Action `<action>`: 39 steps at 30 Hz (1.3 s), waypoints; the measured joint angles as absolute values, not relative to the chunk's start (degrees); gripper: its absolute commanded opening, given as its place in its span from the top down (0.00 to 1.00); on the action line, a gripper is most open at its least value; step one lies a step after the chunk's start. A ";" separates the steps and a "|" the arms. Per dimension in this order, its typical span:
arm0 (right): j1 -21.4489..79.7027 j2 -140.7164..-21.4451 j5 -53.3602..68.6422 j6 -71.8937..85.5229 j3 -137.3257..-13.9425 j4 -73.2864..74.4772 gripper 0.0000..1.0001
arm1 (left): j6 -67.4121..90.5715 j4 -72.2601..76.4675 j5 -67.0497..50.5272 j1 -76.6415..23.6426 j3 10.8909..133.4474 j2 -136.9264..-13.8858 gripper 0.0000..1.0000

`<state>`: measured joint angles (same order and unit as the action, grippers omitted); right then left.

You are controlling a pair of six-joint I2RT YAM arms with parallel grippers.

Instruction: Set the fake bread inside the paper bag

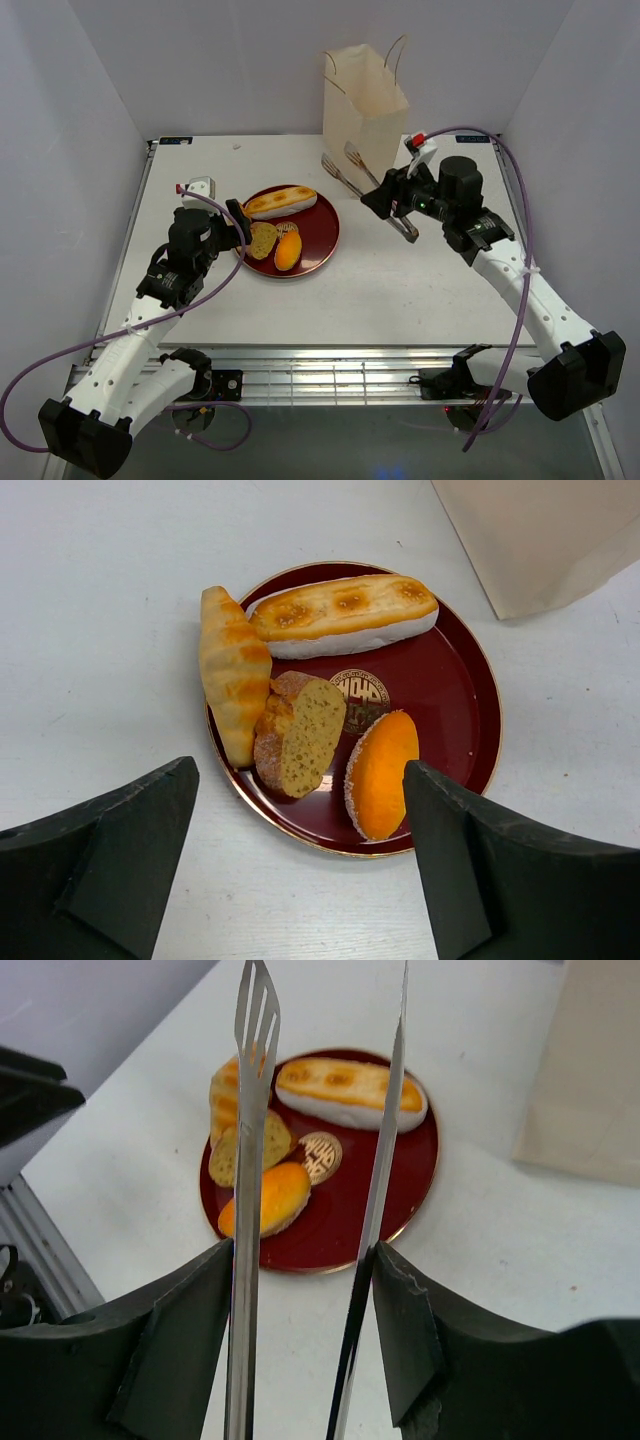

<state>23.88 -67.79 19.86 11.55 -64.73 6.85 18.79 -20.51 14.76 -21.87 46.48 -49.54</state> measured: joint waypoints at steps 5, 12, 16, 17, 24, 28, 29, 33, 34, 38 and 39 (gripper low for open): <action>27.29 -66.54 20.12 11.42 -56.51 6.31 0.38 | 18.68 -20.53 15.57 -21.87 46.48 -49.34 0.05; 31.92 -67.83 19.14 11.90 -48.84 3.84 0.38 | 18.72 -20.51 15.11 -21.87 46.48 -49.08 0.05; 34.41 -71.66 18.35 12.82 -49.47 1.91 0.39 | 18.72 -20.51 14.20 -21.87 46.48 -49.08 0.05; 35.27 -72.97 17.85 12.95 -50.11 1.96 0.39 | 18.72 -20.51 14.06 -21.87 46.48 -49.06 0.05; 43.46 -79.44 15.09 13.26 -54.15 1.37 0.38 | 18.72 -20.51 13.67 -21.87 46.48 -48.95 0.05; 47.35 -82.59 14.04 13.30 -56.55 1.23 0.39 | 18.72 -20.51 13.61 -21.87 46.48 -48.93 0.05; 48.23 -83.64 13.56 13.23 -57.67 1.37 0.39 | 18.74 -20.51 13.61 -21.87 46.48 -48.93 0.05; 51.99 -87.42 10.31 12.82 -62.48 2.13 0.40 | 18.76 -20.51 13.67 -21.87 46.48 -48.90 0.05; 53.01 -88.20 9.10 12.69 -63.66 2.44 0.40 | 18.85 -20.51 13.74 -21.87 46.48 -48.80 0.05; 56.14 -90.37 5.21 12.58 -66.41 2.90 0.43 | 19.00 -20.51 14.50 -21.87 46.48 -47.81 0.05; 56.80 -90.94 4.38 12.60 -66.83 2.94 0.43 | 19.09 -20.51 14.72 -21.87 46.48 -47.44 0.05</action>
